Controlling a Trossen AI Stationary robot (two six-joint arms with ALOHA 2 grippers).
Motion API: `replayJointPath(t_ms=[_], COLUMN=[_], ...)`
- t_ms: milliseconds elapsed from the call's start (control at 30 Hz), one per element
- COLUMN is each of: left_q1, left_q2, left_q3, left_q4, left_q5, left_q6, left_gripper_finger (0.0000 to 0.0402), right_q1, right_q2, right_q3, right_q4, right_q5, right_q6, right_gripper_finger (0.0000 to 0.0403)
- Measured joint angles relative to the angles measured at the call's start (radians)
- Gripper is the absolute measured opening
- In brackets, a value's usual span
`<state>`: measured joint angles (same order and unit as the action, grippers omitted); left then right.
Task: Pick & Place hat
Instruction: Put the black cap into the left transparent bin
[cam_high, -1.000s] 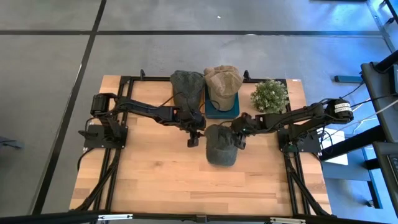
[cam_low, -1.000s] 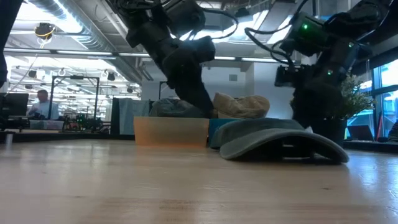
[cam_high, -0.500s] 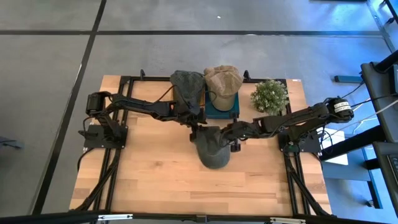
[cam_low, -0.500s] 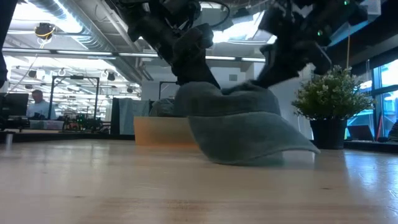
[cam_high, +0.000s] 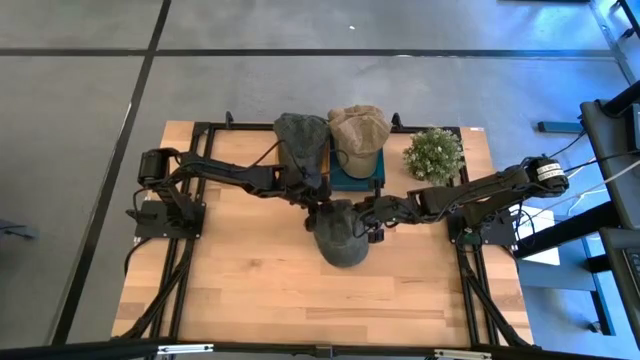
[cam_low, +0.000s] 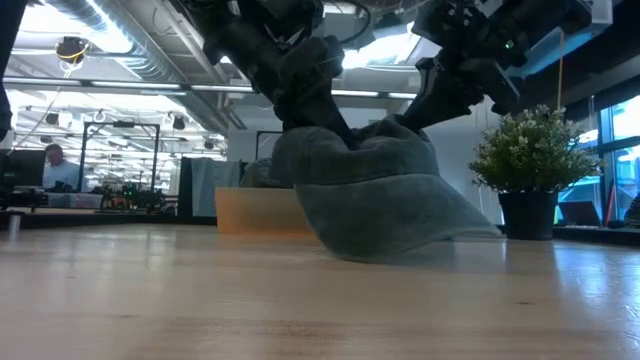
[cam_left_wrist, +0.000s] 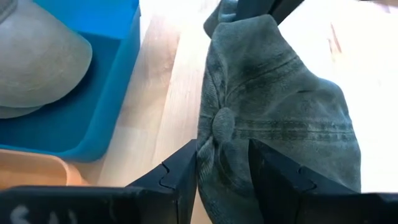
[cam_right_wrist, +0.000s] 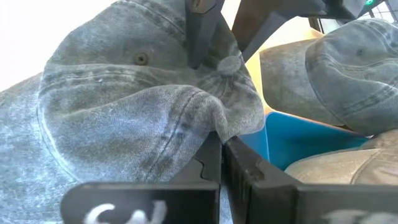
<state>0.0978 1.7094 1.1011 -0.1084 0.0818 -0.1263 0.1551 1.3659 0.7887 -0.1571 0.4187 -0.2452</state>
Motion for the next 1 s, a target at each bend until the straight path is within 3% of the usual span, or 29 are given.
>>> replayJointPath(t_ms=[400, 800, 1000], left_q1=[-0.001, -0.001, -0.001], left_q2=[0.001, 0.001, -0.004], left_q3=[0.000, 0.000, 0.000], left_q4=[0.008, 0.008, 0.004], left_q5=[-0.010, -0.007, -0.006], left_q6=[0.006, 0.018, 0.043], left_gripper_finger=[0.0122, 0.0010, 0.0005], right_q1=[0.000, 0.000, 0.000], right_q2=[0.000, 0.000, 0.000], right_q3=[0.000, -0.008, -0.009], right_q4=[0.019, 0.018, 0.012], right_q5=[-0.001, -0.027, -0.028], right_q6=[0.003, 0.032, 0.018], right_gripper_finger=[0.0006, 0.0011, 0.0042])
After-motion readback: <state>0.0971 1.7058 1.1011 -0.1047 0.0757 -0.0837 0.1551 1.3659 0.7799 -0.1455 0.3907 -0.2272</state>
